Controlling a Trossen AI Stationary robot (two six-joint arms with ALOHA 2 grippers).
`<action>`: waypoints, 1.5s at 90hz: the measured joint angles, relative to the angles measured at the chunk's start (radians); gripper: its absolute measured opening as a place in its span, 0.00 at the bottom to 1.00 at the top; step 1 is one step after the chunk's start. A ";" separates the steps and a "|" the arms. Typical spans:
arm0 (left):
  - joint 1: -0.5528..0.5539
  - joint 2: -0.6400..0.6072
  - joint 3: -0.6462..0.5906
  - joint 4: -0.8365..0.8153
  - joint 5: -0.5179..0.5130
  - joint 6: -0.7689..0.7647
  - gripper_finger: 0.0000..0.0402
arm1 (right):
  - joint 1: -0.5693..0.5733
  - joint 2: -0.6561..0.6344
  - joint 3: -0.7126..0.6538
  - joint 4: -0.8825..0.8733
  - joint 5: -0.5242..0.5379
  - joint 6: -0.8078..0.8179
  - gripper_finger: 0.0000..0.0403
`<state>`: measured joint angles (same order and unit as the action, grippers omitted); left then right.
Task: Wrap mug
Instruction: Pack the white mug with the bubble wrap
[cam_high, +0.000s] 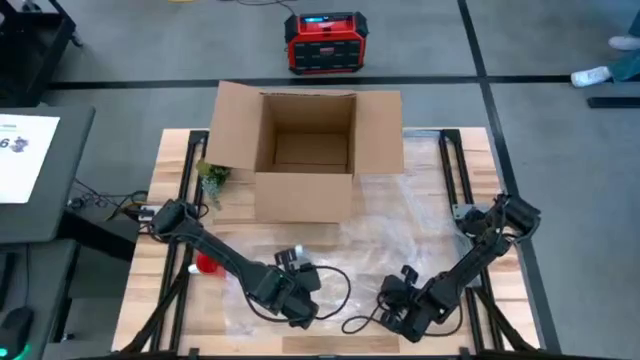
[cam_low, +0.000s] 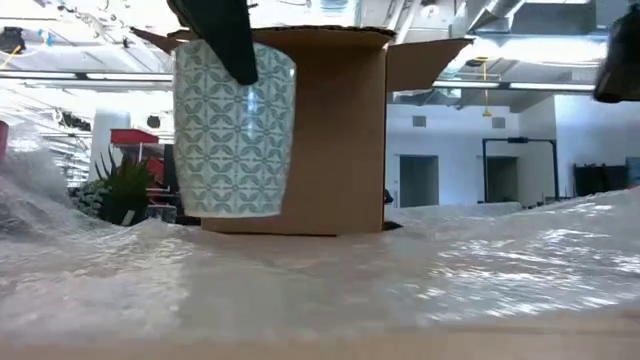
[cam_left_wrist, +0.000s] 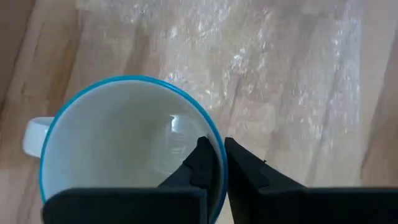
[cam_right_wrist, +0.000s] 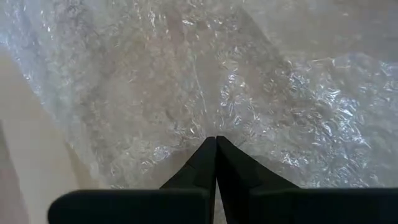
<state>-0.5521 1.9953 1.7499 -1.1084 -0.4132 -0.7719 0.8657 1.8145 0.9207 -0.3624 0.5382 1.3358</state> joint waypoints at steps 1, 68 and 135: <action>0.000 0.000 0.000 0.000 0.002 0.000 0.02 | 0.001 0.000 0.000 0.001 0.001 0.000 0.00; -0.013 0.003 -0.038 0.020 0.059 -0.010 0.02 | 0.025 -0.016 0.000 0.004 0.039 0.000 0.00; -0.021 0.003 -0.038 -0.003 0.066 -0.045 0.02 | 0.024 -0.016 0.035 0.004 0.008 -0.072 0.00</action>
<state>-0.5732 1.9980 1.7119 -1.1115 -0.3473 -0.8167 0.8898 1.7988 0.9554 -0.3584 0.5464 1.2637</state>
